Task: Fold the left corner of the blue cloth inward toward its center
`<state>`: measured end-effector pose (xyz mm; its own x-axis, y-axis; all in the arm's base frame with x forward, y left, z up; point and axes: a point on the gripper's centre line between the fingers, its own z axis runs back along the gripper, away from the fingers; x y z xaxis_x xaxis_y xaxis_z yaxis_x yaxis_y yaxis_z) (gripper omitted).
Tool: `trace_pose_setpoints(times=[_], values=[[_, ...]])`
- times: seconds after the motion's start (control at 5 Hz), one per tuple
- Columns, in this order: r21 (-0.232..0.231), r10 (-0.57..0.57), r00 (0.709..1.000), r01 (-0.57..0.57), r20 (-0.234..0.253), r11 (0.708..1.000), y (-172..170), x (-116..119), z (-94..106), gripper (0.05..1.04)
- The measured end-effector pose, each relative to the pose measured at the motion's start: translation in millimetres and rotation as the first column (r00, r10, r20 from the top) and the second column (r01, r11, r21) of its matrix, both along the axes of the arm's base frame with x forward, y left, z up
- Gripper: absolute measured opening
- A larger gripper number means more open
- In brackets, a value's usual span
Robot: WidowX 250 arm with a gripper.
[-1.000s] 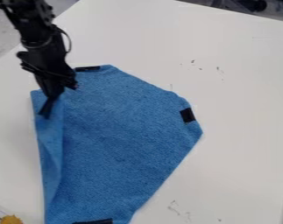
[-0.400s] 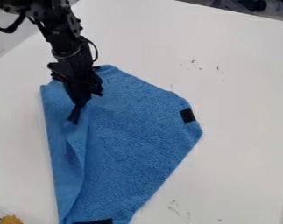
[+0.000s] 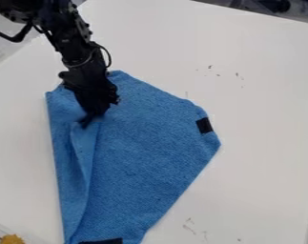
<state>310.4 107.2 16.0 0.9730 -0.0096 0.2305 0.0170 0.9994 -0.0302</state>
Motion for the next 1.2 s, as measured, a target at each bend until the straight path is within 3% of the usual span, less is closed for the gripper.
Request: trace_pose_setpoints(times=[0.2, 0.4, 0.6, 0.8, 1.2], values=[[-0.027, 0.025, 1.0, -0.026, -0.016, 0.999, -4, 1, 2.5, 0.788], [-0.014, 0.048, 0.999, -0.049, -0.016, 0.999, -25, 11, 23.3, 0.999], [0.032, 0.104, 0.995, -0.104, 0.0, 0.994, -44, 16, 39.8, 1.004], [0.062, 0.137, 0.991, -0.137, 0.014, 0.989, -44, 14, 38.7, 1.001], [0.062, 0.172, 0.985, -0.174, 0.032, 0.983, -32, -16, 36.0, 1.0]])
